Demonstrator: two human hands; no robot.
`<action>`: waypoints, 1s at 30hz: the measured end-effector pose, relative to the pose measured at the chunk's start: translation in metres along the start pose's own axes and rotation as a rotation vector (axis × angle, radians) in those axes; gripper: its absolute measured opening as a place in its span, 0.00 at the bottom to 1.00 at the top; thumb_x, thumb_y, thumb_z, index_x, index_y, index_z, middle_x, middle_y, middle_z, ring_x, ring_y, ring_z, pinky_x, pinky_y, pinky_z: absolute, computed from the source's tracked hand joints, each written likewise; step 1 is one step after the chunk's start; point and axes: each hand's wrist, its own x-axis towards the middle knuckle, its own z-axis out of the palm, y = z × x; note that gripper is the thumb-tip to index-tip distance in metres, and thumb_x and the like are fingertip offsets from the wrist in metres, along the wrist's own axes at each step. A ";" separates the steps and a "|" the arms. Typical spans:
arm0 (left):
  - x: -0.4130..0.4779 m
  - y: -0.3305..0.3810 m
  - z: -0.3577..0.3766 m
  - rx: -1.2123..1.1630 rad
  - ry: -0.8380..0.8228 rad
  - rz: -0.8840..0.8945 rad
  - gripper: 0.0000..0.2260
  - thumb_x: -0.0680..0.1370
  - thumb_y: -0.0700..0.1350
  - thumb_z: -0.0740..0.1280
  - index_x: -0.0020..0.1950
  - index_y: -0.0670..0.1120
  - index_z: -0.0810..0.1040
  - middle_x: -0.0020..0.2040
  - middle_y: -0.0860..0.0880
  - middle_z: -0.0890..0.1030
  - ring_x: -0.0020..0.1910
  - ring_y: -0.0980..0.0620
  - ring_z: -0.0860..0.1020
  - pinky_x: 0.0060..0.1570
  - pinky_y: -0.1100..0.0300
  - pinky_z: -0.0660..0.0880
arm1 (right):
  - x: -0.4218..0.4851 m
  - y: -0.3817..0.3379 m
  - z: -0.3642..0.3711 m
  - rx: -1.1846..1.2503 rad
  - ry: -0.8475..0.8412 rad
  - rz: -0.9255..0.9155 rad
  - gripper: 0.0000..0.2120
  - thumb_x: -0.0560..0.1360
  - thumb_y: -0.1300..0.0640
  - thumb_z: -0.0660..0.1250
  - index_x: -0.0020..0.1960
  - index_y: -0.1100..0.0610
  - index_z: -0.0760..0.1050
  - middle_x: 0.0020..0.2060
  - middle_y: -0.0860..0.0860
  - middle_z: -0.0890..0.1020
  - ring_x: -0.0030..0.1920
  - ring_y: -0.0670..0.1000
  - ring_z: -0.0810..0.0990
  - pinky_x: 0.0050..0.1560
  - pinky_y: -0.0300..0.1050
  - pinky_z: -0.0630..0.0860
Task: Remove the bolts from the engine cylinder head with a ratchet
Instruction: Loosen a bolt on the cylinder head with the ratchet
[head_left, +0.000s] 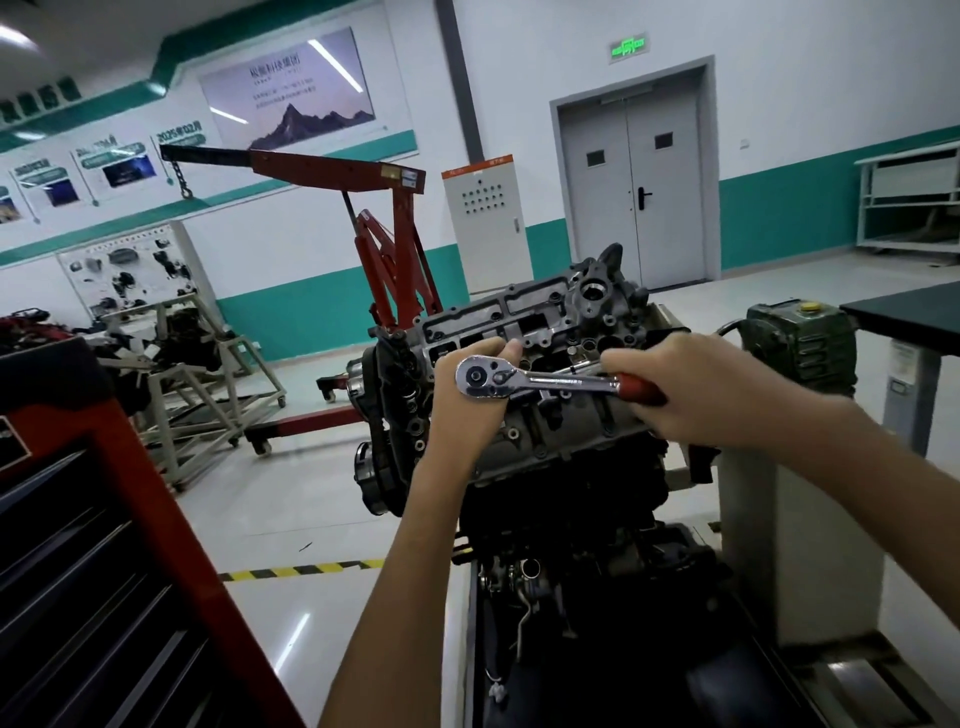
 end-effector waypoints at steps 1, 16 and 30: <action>-0.003 -0.003 0.004 -0.042 0.042 -0.001 0.20 0.80 0.36 0.64 0.28 0.40 0.65 0.24 0.56 0.63 0.25 0.59 0.60 0.28 0.66 0.59 | -0.007 -0.004 0.009 0.057 -0.016 0.040 0.07 0.72 0.61 0.63 0.45 0.51 0.69 0.27 0.43 0.72 0.26 0.39 0.73 0.24 0.33 0.69; -0.007 -0.005 -0.018 -0.024 0.005 -0.009 0.18 0.79 0.36 0.66 0.29 0.43 0.71 0.25 0.56 0.69 0.28 0.58 0.66 0.30 0.66 0.64 | -0.018 -0.041 0.032 0.385 -0.144 0.066 0.11 0.71 0.62 0.63 0.43 0.46 0.68 0.28 0.46 0.74 0.24 0.43 0.74 0.25 0.35 0.72; -0.005 -0.006 0.015 -0.070 0.240 -0.002 0.19 0.81 0.38 0.63 0.32 0.31 0.67 0.26 0.55 0.63 0.26 0.60 0.60 0.27 0.67 0.58 | -0.041 -0.114 0.101 0.870 0.170 0.281 0.08 0.71 0.61 0.66 0.42 0.51 0.68 0.25 0.48 0.69 0.22 0.45 0.67 0.23 0.34 0.64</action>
